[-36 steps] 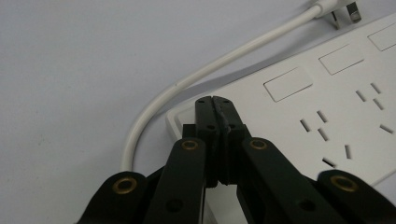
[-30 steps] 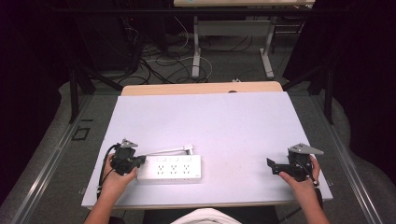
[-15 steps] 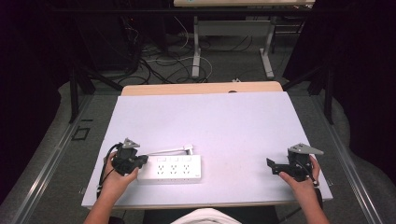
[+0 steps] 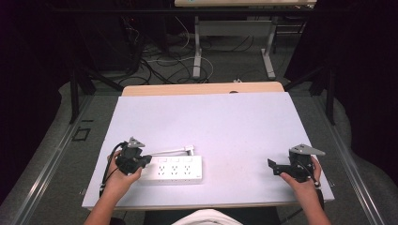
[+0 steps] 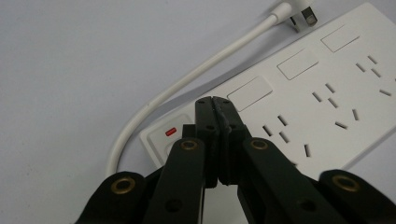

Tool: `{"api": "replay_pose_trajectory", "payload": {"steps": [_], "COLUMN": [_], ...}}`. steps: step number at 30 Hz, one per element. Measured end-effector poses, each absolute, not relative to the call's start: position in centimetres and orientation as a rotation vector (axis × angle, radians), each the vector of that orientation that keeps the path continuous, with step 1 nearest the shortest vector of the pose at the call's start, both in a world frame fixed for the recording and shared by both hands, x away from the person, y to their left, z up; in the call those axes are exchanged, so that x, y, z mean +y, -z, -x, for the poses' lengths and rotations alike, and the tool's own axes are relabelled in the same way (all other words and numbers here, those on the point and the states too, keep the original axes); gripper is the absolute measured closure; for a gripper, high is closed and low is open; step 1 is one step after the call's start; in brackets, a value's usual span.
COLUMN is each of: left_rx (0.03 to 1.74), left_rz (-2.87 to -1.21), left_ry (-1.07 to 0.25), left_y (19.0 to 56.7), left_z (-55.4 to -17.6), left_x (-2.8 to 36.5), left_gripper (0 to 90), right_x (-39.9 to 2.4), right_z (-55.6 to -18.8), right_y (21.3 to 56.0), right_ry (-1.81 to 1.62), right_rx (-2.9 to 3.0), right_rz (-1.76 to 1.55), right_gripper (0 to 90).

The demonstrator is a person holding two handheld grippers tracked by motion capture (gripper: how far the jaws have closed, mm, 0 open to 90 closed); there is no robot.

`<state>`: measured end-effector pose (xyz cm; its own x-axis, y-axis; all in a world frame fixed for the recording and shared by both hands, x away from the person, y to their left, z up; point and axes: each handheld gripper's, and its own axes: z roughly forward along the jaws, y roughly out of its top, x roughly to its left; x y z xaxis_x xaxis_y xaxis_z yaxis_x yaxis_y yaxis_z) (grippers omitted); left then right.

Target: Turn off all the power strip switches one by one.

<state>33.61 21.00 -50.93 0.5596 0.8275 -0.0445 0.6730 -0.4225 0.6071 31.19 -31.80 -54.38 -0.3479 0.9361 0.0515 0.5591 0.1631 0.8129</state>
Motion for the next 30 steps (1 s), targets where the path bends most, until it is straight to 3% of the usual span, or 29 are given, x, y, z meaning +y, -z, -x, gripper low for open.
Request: {"api": "replay_pose_trajectory", "payload": {"steps": [30], "left_rx": [1.127], "left_rz": [-2.280], "left_ry": [-0.286], "left_y": [51.0], "left_z": [-35.2], "left_x": [17.3], "left_gripper": [89.7], "right_x": [-31.8], "right_z": [-31.1], "right_y": [54.3], "right_ry": [-1.078], "right_rx": [1.981], "right_rz": [-1.437], "right_gripper": [6.1]}}
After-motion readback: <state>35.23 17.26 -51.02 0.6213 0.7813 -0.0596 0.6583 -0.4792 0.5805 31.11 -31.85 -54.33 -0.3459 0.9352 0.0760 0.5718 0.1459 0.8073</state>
